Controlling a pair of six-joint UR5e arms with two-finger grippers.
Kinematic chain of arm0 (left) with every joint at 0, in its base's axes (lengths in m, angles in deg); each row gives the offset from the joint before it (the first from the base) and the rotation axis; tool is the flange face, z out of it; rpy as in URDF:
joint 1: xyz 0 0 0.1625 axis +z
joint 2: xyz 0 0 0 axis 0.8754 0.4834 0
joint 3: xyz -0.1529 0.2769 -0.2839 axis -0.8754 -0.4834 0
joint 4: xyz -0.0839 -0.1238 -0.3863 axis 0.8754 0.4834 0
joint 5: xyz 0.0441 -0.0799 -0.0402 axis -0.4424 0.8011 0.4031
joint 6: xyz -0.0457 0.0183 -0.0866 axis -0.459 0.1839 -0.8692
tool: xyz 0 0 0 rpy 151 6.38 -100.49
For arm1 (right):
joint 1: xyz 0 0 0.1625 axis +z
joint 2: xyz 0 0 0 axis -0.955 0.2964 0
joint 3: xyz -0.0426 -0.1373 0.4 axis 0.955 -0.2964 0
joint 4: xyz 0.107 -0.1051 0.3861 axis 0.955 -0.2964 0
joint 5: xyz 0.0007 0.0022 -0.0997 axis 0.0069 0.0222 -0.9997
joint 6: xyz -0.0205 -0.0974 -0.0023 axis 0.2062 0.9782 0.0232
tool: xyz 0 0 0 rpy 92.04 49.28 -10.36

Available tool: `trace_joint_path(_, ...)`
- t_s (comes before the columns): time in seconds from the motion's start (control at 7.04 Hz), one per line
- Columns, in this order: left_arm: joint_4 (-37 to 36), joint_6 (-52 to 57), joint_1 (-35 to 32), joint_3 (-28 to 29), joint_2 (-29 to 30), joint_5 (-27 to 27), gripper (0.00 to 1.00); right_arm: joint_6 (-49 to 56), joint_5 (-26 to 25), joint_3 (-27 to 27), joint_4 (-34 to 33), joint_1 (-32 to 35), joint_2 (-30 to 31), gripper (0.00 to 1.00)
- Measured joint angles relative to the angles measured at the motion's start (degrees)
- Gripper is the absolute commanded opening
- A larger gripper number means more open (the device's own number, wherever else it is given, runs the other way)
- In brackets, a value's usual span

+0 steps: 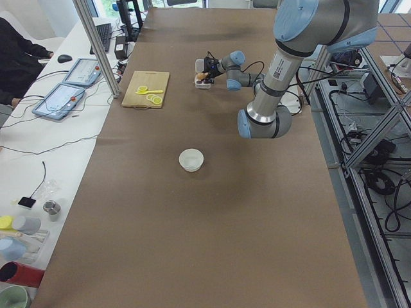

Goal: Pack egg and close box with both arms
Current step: 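Lower the egg into an empty cup and open the left gripper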

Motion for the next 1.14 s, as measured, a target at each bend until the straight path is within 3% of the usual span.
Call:
trace_joint_path(0.14,0.00,0.02,0.16,-0.11,-0.16,0.01,0.14,0.00,0.00,0.00,-0.01,0.01,0.01,1.00)
trace_joint_path(0.28,0.00,0.03,0.45,-0.16,-0.23,0.01,0.65,0.00,0.00,0.00,-0.01,0.01,0.01,1.00)
trace_joint_path(0.43,0.00,0.01,0.71,-0.16,-0.17,0.01,0.98,0.00,0.00,0.00,-0.01,0.01,0.01,1.00)
trace_joint_path(1.14,-0.27,0.26,0.44,-1.88,0.24,0.21,0.98,-0.72,0.91,0.07,0.19,0.00,-0.43,1.00)
